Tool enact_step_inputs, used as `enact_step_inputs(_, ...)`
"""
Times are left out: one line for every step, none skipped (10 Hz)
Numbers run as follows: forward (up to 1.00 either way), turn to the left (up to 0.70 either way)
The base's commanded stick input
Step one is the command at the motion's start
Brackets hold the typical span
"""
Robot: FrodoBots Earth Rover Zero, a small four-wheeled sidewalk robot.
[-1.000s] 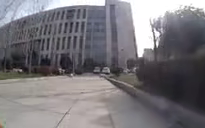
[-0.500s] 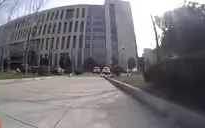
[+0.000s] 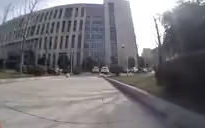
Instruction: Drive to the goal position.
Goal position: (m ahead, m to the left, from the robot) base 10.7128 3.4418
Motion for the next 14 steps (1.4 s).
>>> enact_step_inputs(1.0, 0.08)
enact_step_inputs(1.0, 0.0)
enact_step_inputs(1.0, 0.0)
enact_step_inputs(1.0, 0.0)
enact_step_inputs(1.0, 0.0)
enact_step_inputs(1.0, 0.0)
enact_step_inputs(1.0, 0.0)
enact_step_inputs(1.0, 0.0)
enact_step_inputs(1.0, 0.0)
enact_step_inputs(1.0, 0.0)
enact_step_inputs(1.0, 0.0)
enact_step_inputs(1.0, 0.0)
enact_step_inputs(1.0, 0.0)
enact_step_inputs(1.0, 0.0)
